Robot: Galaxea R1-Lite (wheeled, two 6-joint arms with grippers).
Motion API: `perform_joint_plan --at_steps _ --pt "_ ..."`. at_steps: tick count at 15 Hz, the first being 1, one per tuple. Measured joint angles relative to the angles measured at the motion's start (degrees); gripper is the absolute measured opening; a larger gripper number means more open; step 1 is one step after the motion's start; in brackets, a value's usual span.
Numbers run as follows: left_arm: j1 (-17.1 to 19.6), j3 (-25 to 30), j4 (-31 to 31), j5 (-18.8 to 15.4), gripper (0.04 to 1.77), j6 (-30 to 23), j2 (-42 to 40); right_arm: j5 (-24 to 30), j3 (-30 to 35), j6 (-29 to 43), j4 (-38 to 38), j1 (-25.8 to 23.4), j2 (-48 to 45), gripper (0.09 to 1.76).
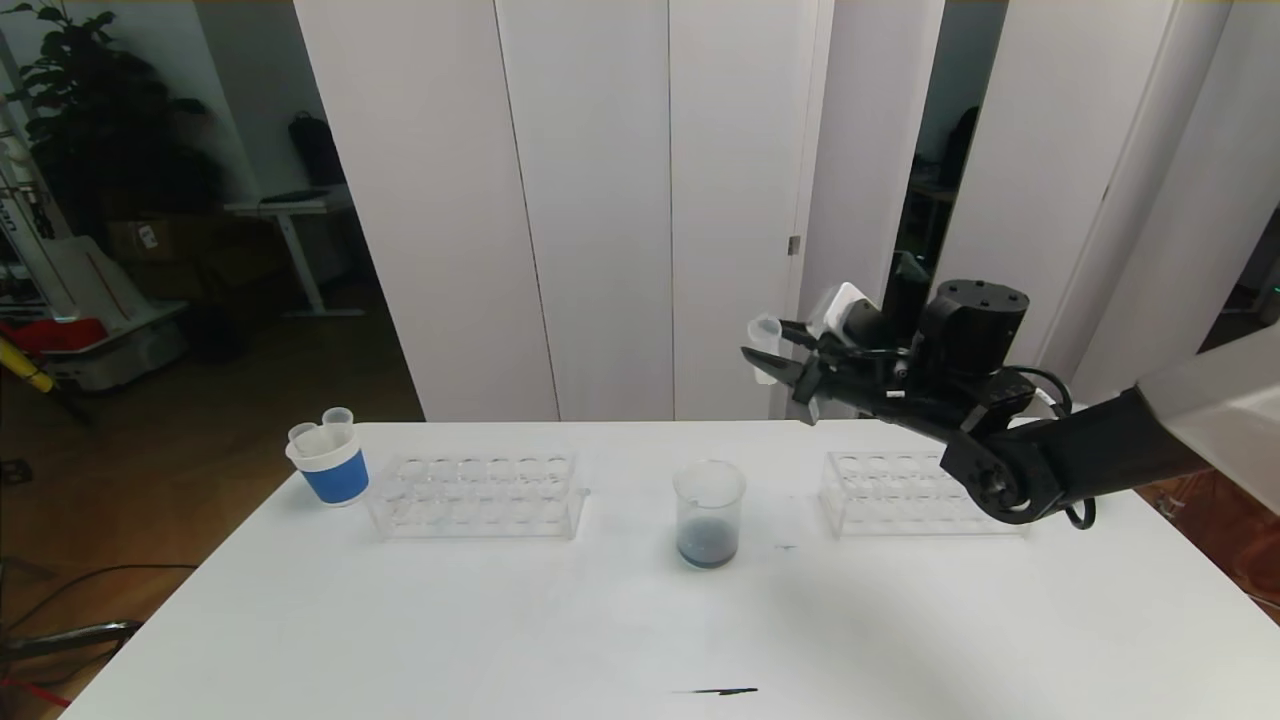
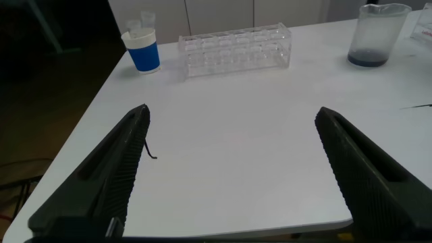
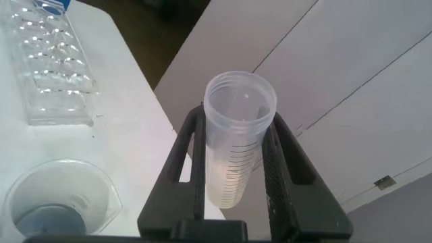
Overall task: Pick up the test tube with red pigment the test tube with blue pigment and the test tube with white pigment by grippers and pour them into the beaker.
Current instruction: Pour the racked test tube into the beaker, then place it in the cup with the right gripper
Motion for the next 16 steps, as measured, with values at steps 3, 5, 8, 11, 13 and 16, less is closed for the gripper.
perform_joint_plan --at_steps 3,5,8,11,13,16 --pt "0.0 0.0 0.0 0.0 1.75 0.0 0.0 2.4 0.0 -6.9 0.7 0.2 0.1 0.57" --pt "0.0 0.0 0.0 0.0 1.75 0.0 0.0 2.7 -0.8 -12.0 1.1 0.2 0.5 0.57" --pt "0.0 0.0 0.0 0.0 1.75 0.0 0.0 4.0 -5.2 -21.1 5.6 -0.4 1.6 0.57" --pt "0.0 0.0 0.0 0.0 1.75 0.0 0.0 7.8 -9.3 -29.5 12.7 -0.5 2.4 0.57" --pt "0.0 0.0 0.0 0.0 1.75 0.0 0.0 9.1 -10.0 -31.7 13.6 -0.1 2.6 0.57" --pt "0.0 0.0 0.0 0.0 1.75 0.0 0.0 10.7 -9.2 -37.3 13.5 -0.1 2.8 0.57"
